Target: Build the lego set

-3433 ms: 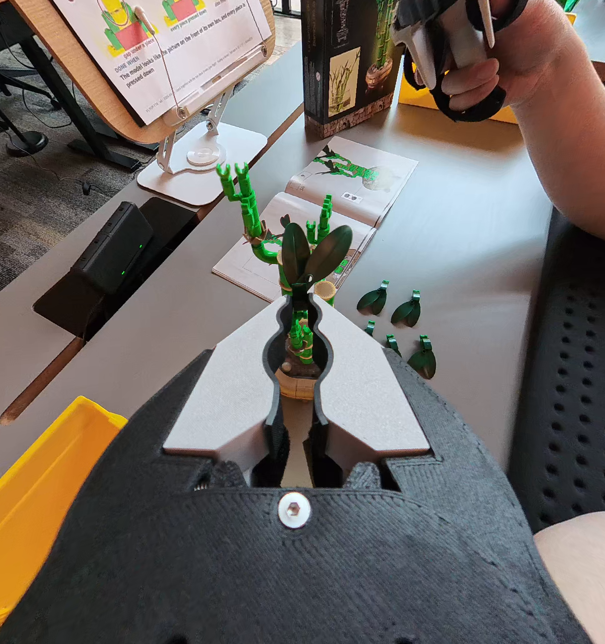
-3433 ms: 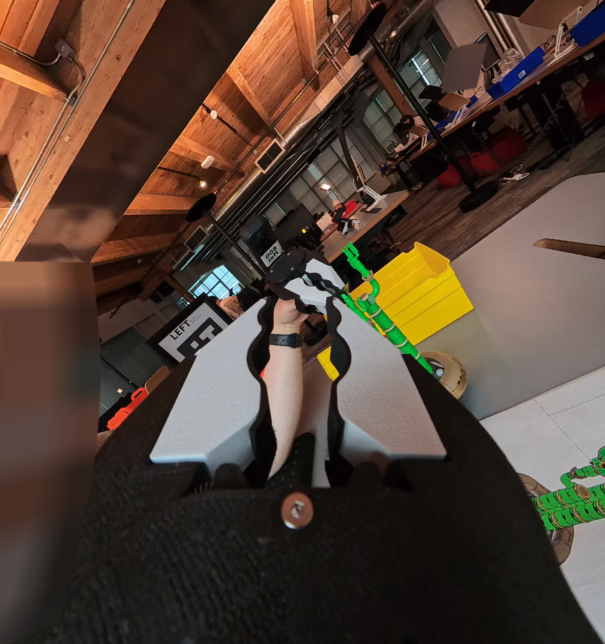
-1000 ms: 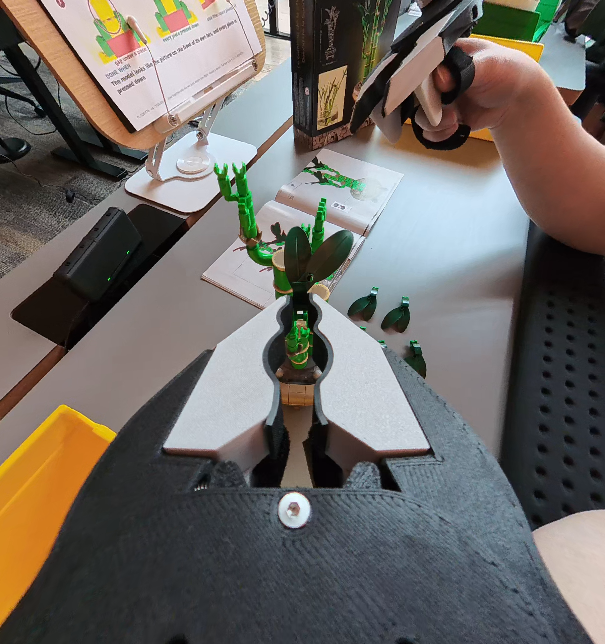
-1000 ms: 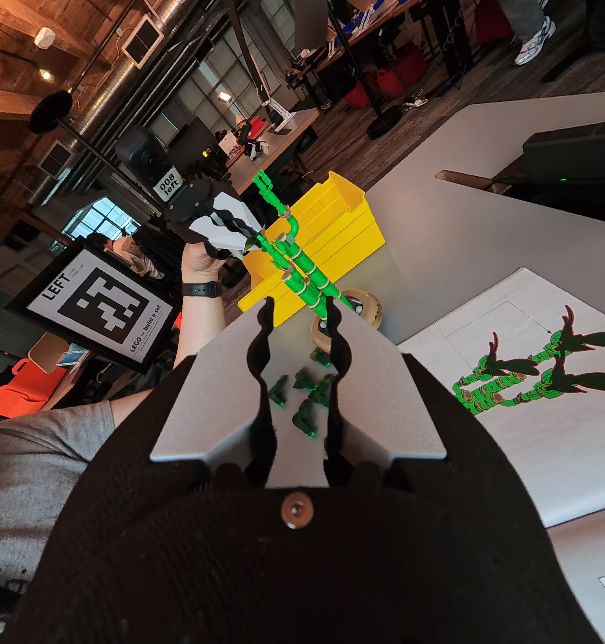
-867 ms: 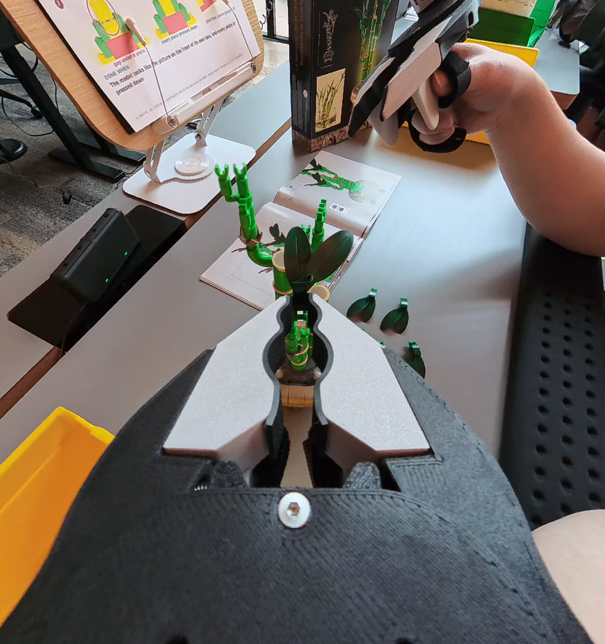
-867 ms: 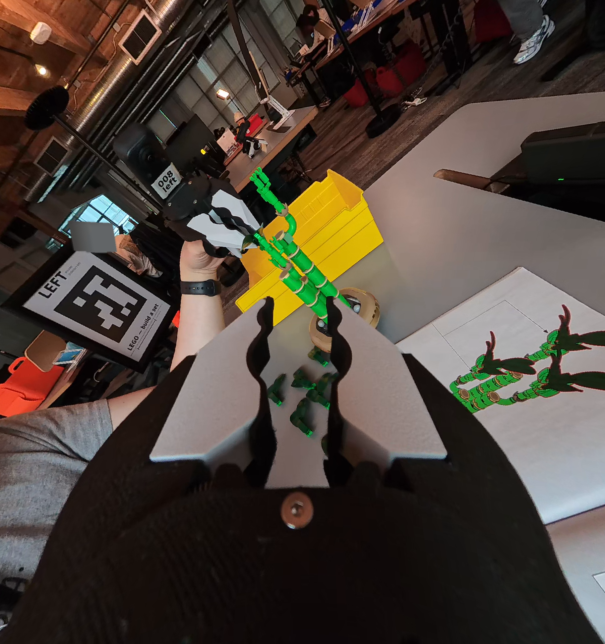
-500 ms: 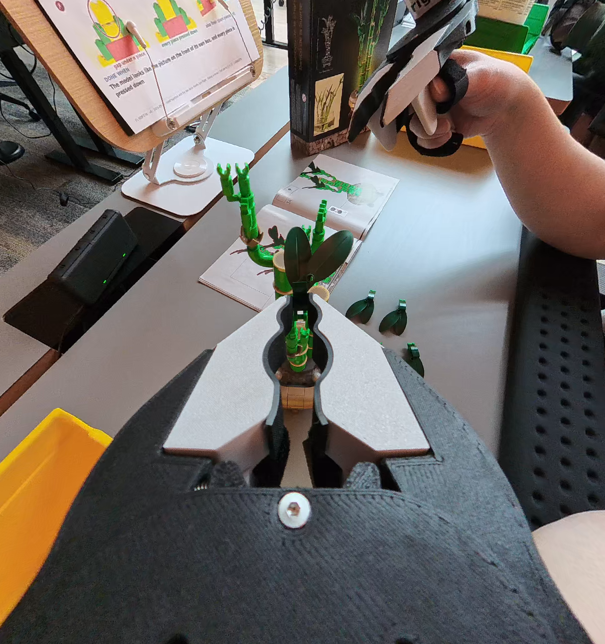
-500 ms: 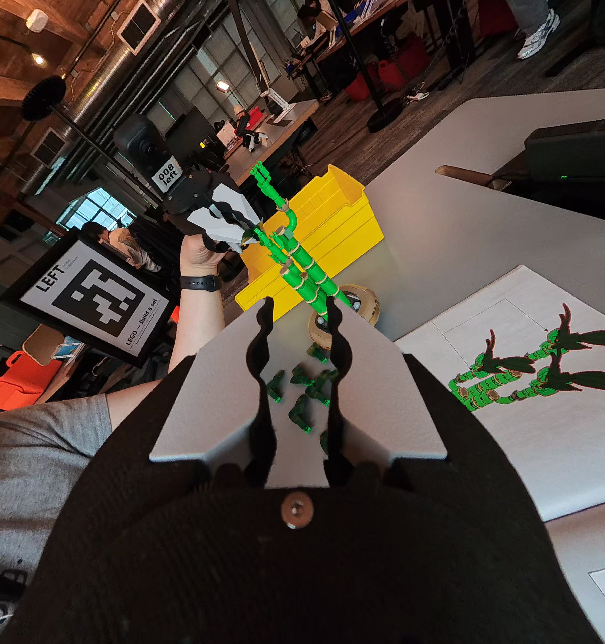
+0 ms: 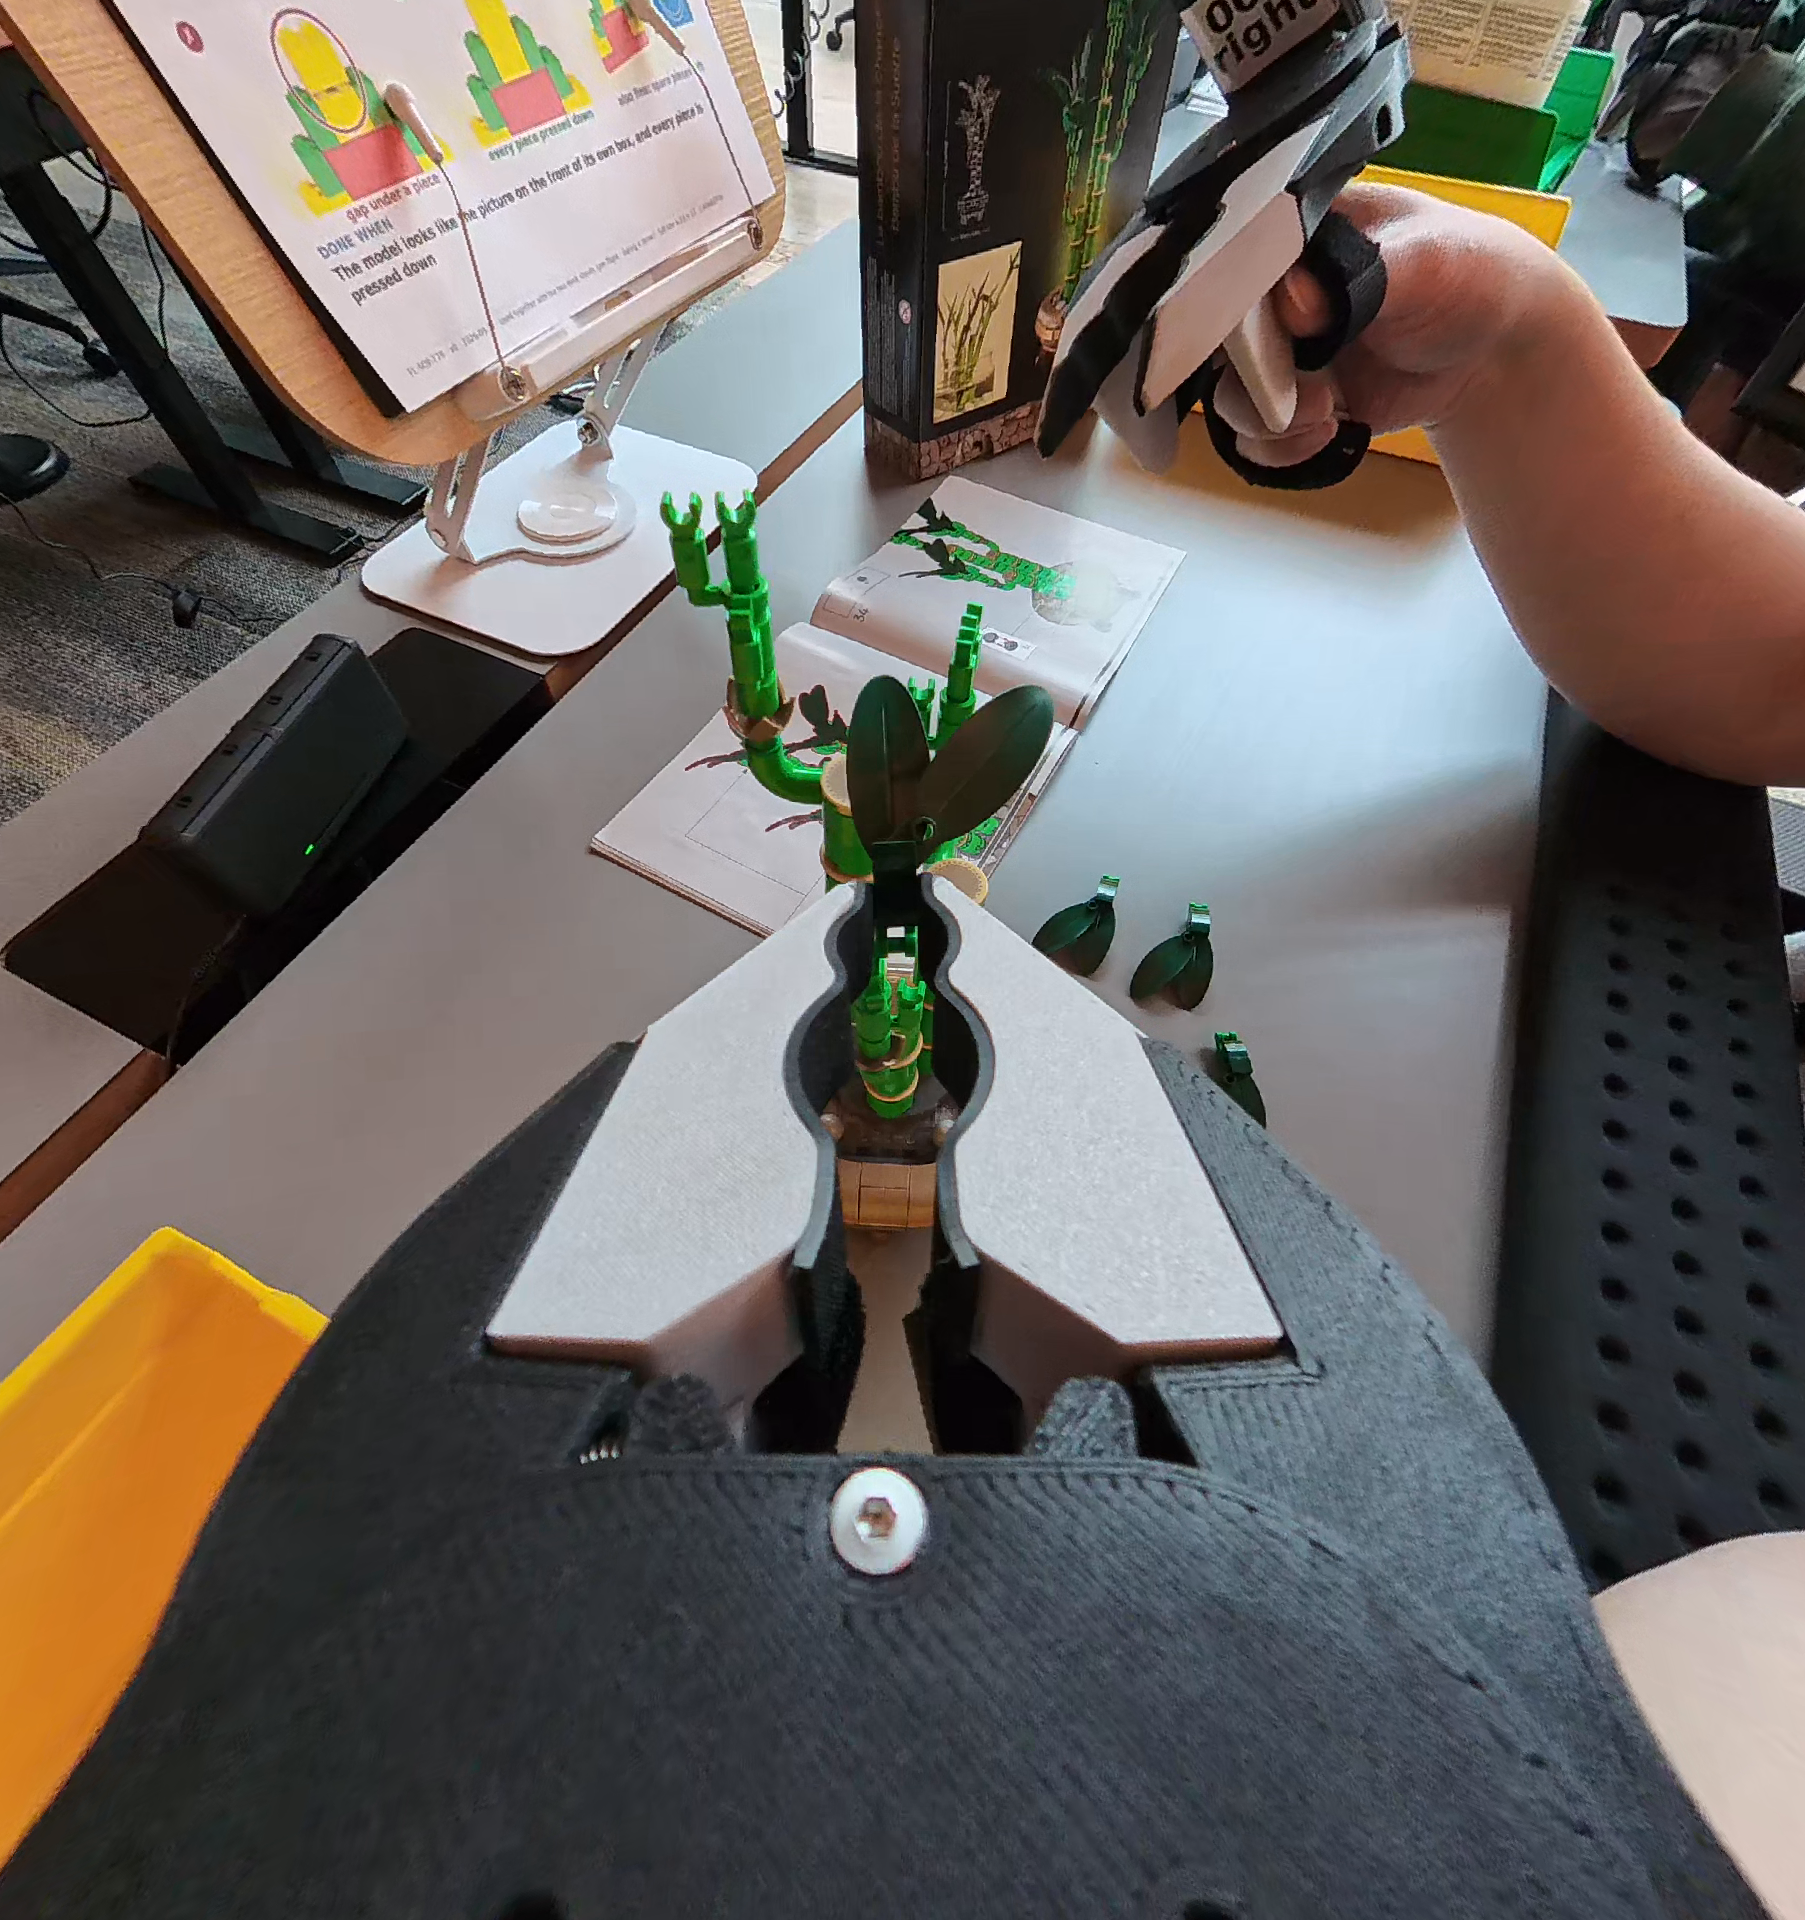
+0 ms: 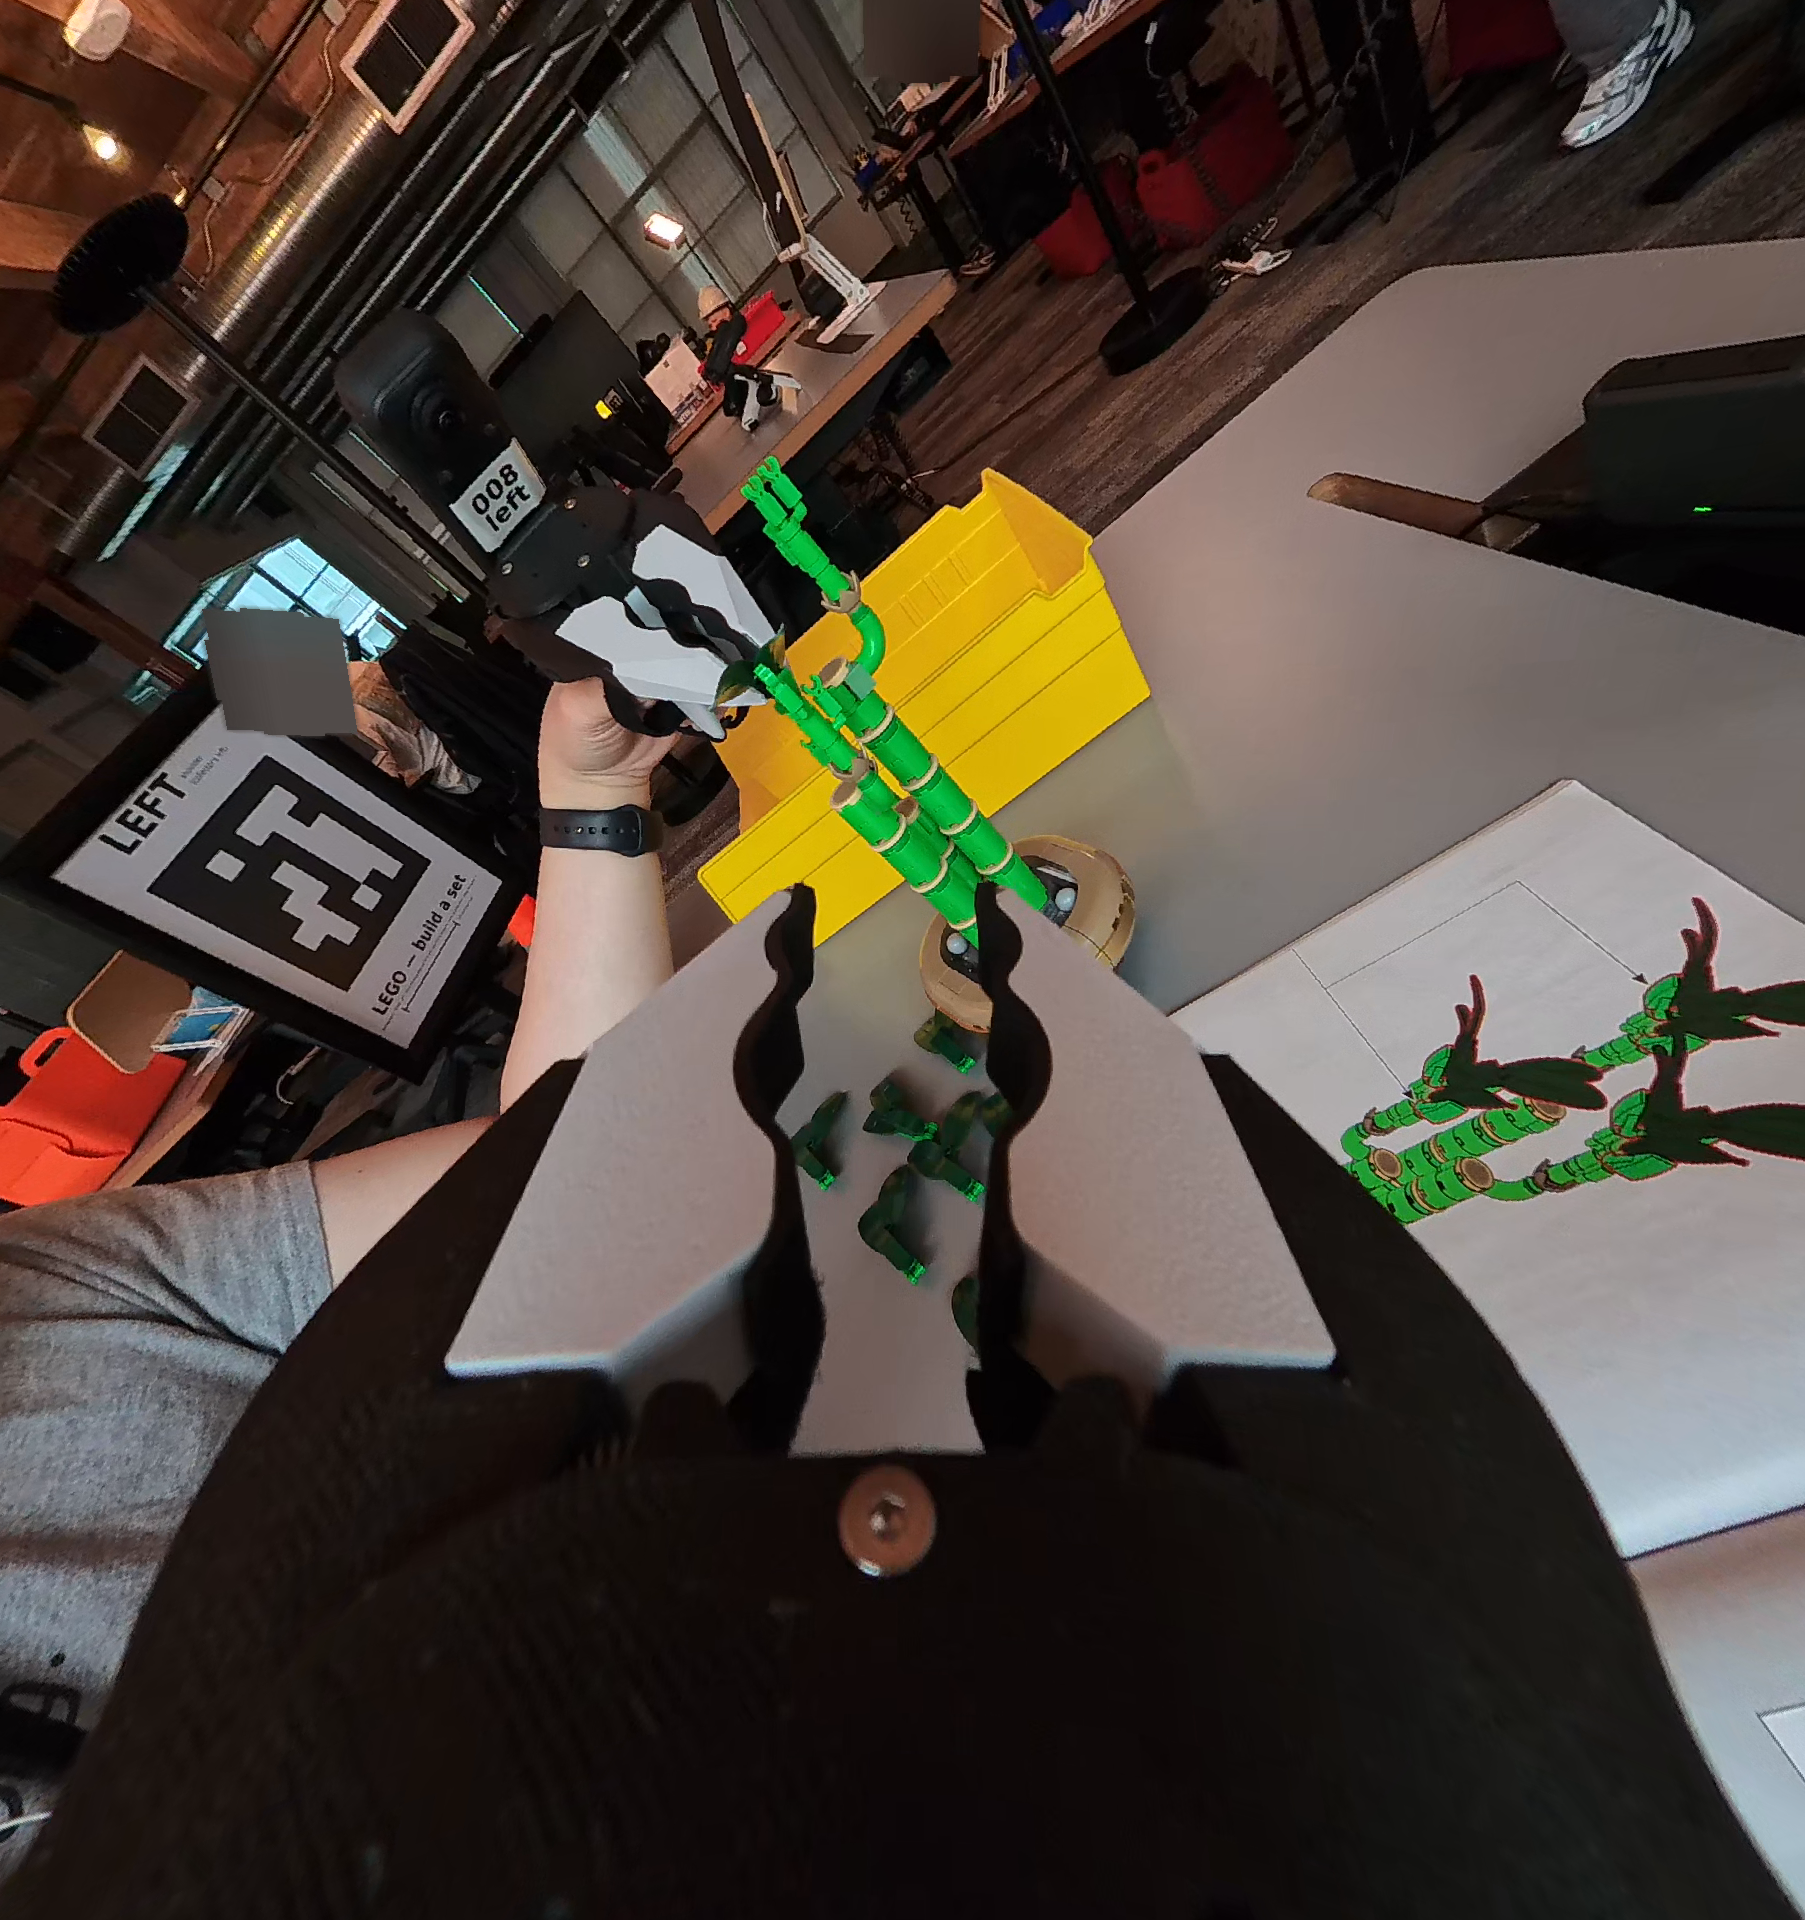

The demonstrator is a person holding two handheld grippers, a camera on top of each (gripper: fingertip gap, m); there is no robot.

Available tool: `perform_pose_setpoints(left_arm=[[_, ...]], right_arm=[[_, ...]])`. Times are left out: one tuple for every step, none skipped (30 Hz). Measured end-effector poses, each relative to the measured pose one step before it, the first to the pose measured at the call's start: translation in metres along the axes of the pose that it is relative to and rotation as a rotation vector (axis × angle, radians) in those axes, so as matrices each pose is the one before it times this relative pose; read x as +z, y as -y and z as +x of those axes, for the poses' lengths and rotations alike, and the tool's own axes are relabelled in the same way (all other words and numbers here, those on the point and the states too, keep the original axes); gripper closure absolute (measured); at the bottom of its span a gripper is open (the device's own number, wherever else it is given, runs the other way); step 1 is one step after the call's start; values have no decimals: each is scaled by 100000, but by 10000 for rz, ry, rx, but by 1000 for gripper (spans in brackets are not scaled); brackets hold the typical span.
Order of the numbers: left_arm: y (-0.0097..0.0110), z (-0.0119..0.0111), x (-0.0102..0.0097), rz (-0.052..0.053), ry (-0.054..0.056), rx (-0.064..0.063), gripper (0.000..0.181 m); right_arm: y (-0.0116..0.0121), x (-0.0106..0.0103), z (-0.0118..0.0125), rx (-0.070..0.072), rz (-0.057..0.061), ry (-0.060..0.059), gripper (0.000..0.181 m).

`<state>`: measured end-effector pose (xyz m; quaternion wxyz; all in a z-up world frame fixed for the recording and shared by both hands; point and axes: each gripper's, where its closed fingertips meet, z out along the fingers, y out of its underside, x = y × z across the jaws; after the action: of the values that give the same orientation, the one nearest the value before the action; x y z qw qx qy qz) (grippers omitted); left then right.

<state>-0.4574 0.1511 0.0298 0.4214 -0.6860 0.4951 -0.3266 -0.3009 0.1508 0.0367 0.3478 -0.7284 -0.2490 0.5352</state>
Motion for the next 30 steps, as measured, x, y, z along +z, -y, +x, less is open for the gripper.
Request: perform_pose_setpoints(left_arm=[[15, 5, 14, 8, -9, 14, 175], [20, -1, 10, 14, -4, 9, 175], [8, -30, 1, 17, 12, -2, 175], [25, -5, -4, 24, -11, -11, 175], [10, 27, -11, 24, -29, -11, 175], [-14, -18, -15, 13, 0, -6, 175], [-18, -30, -10, 8, 9, -3, 175], [17, 22, -20, 25, -16, -3, 175], [54, 52, -28, 42, -33, -1, 175], [78, 44, -33, 56, -25, 4, 175], [100, 40, -55, 65, -20, 6, 175], [102, 82, -65, 71, -39, 7, 175], [100, 73, -59, 66, -31, 10, 175], [-1, 4, -57, 22, 8, 5, 175], [-81, -92, -44, -28, 58, -2, 175], [-139, -89, -21, -40, 52, -7, 175], [-99, -61, 4, -24, 19, -16, 175], [-41, -26, 9, 7, -3, -26, 175], [11, -1, 11, 23, -24, -32, 175], [48, 40, 21, 25, -39, -19, 175], [45, 48, 33, 19, -25, 8, 175], [65, 42, 25, 13, 0, 31, 175], [86, 58, 31, 10, -2, 35, 175], [124, 126, 11, 14, -27, 30, 175], [194, 186, 12, 28, -47, 36, 175], [273, 279, -5, 50, -67, 59, 175], [389, 384, -32, 71, -83, 89, 175], [519, 511, -47, 97, -99, 120, 175], [697, 679, -29, 134, -143, 155, 175], [902, 869, 3, 178, -189, 200, 175]], right_arm=[[-24, 41, -7, -1, -16, 4, 152], [-22, 28, -13, -5, -11, -2, 151], [-33, 52, 2, -9, -12, -1, 151], [-39, 53, -11, -4, -22, -1, 151], [-47, 55, -6, -2, -23, -1, 151], [-50, 63, -20, -6, -24, 9, 151], [-48, 49, -25, -10, -24, 7, 151], [-46, 60, -13, -20, -23, 1, 151], [-48, 58, -37, -35, -27, 4, 151], [-44, 68, -58, -47, -31, 7, 151], [-36, 76, -70, -58, -27, 10, 151], [-21, 98, -131, -78, -16, 23, 151], [5, 127, -190, -113, -8, 42, 151], [-39, 157, -210, -130, -40, 37, 151], [-84, 141, -193, -147, -78, 11, 151], [-34, 104, -129, -186, -56, -38, 151], [30, 31, -55, -199, -17, -95, 151], [89, -58, -3, -184, 7, -129, 152], [134, -140, 6, -162, 31, -121, 152], [216, -220, -59, -145, 71, -78, 152], [296, -281, -98, -130, 123, -35, 152], [364, -313, -145, -117, 166, -2, 152], [406, -307, -224, -122, 185, 40, 152], [397, -275, -349, -177, 176, 118, 151], [345, -219, -516, -282, 146, 187, 148], [283, -139, -548, -360, 95, 172, 146], [194, -71, -642, -466, 44, 185, 141], [63, -8, -752, -579, -33, 206, 139], [87, 88, -786, -603, -45, 168, 138], [103, 89, -781, -619, -75, 137, 138]])
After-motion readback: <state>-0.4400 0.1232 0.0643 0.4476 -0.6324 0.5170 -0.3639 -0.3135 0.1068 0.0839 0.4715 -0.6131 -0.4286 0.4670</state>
